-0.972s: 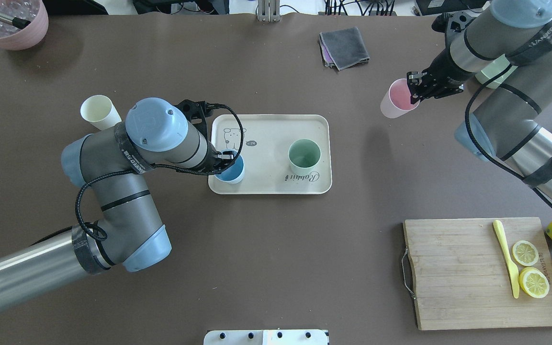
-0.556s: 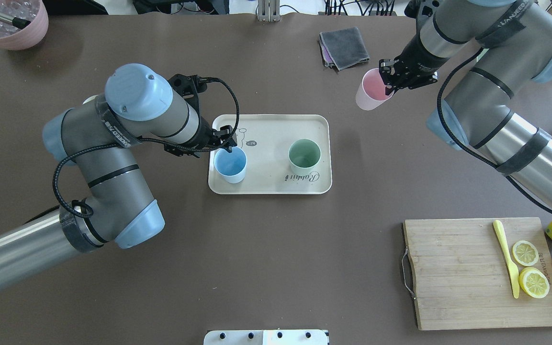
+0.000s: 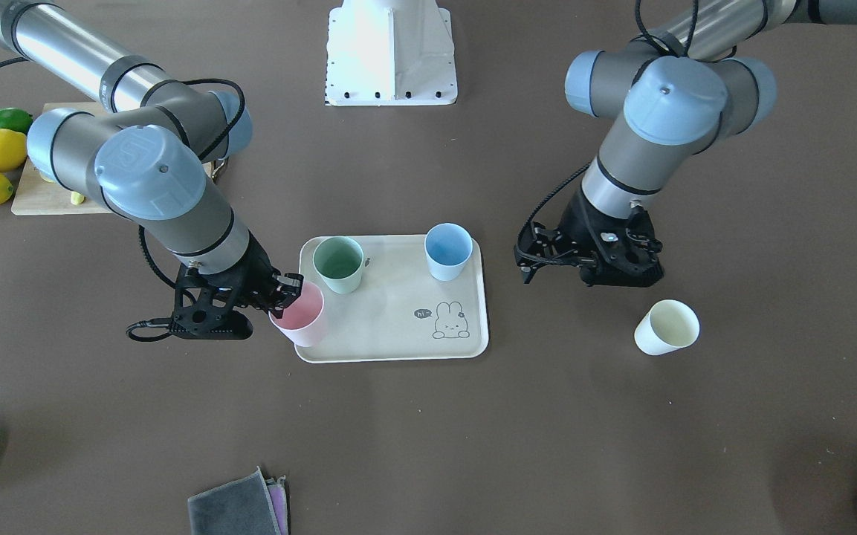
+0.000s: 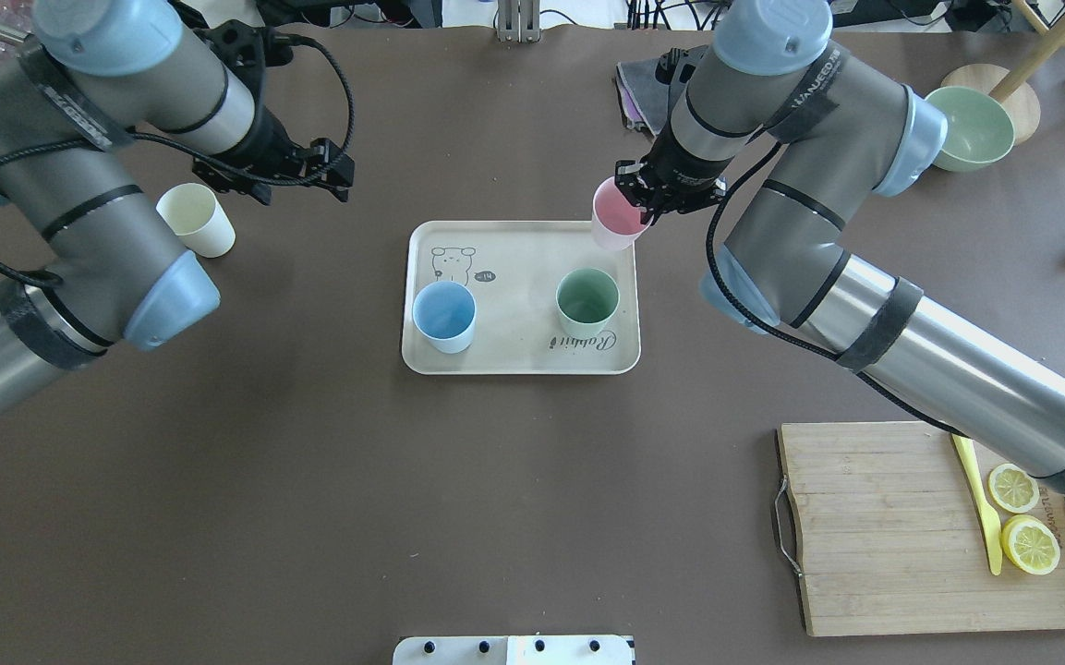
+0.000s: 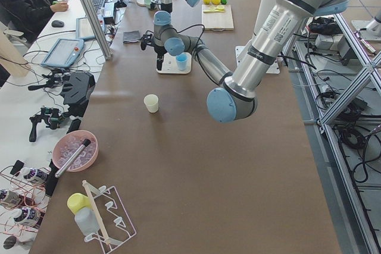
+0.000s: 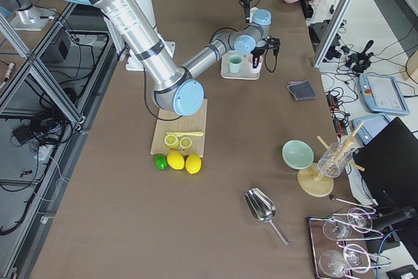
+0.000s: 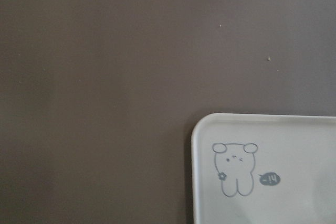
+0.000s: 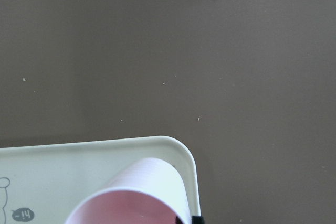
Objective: Place all cups on tray
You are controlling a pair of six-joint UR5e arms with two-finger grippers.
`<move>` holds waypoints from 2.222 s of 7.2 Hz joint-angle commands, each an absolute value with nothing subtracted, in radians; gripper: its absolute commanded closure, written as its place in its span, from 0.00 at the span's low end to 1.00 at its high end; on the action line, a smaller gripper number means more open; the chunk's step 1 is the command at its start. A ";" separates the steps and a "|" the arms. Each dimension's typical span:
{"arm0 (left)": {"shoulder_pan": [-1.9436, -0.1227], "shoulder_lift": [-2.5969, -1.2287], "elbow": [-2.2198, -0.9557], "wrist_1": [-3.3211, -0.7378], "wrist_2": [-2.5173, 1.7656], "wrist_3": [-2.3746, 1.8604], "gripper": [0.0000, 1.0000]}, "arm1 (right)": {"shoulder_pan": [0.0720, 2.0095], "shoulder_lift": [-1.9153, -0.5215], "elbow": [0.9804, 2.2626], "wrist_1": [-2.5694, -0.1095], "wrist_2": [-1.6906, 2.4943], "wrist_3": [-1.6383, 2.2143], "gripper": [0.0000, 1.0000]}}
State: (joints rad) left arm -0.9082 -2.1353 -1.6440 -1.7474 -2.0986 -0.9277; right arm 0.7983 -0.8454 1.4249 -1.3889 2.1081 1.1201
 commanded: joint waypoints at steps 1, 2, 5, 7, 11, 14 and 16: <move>-1.058 -2.076 -1.596 -1.741 -2.164 -0.697 0.02 | 0.749 -0.802 1.356 -1.356 2.086 1.127 1.00; -1.072 -2.063 -1.571 -1.741 -2.164 -0.646 0.02 | 0.743 -0.796 1.347 -1.348 2.086 1.126 0.95; -1.065 -2.065 -1.418 -1.870 -2.155 -0.655 0.02 | 0.764 -0.753 1.347 -1.356 2.095 1.189 0.00; -1.039 -2.062 -1.315 -2.012 -2.154 -0.686 0.03 | 0.851 -0.755 1.368 -1.368 2.196 1.187 0.00; -1.025 -1.961 -1.422 -2.014 -2.164 -0.683 0.03 | 0.959 -0.752 1.381 -1.437 2.276 1.140 0.00; -1.011 -1.970 -1.391 -2.013 -2.157 -0.689 0.47 | 0.976 -0.758 1.381 -1.456 2.276 1.123 0.00; -0.977 -1.979 -1.362 -2.051 -2.152 -0.689 1.00 | 1.005 -0.785 1.413 -1.476 2.292 1.083 0.00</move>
State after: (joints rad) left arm -0.9931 -1.9747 -1.3751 -2.0288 -2.1542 -0.6881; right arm 0.9874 -0.7681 1.3927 -1.4597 2.2807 1.1074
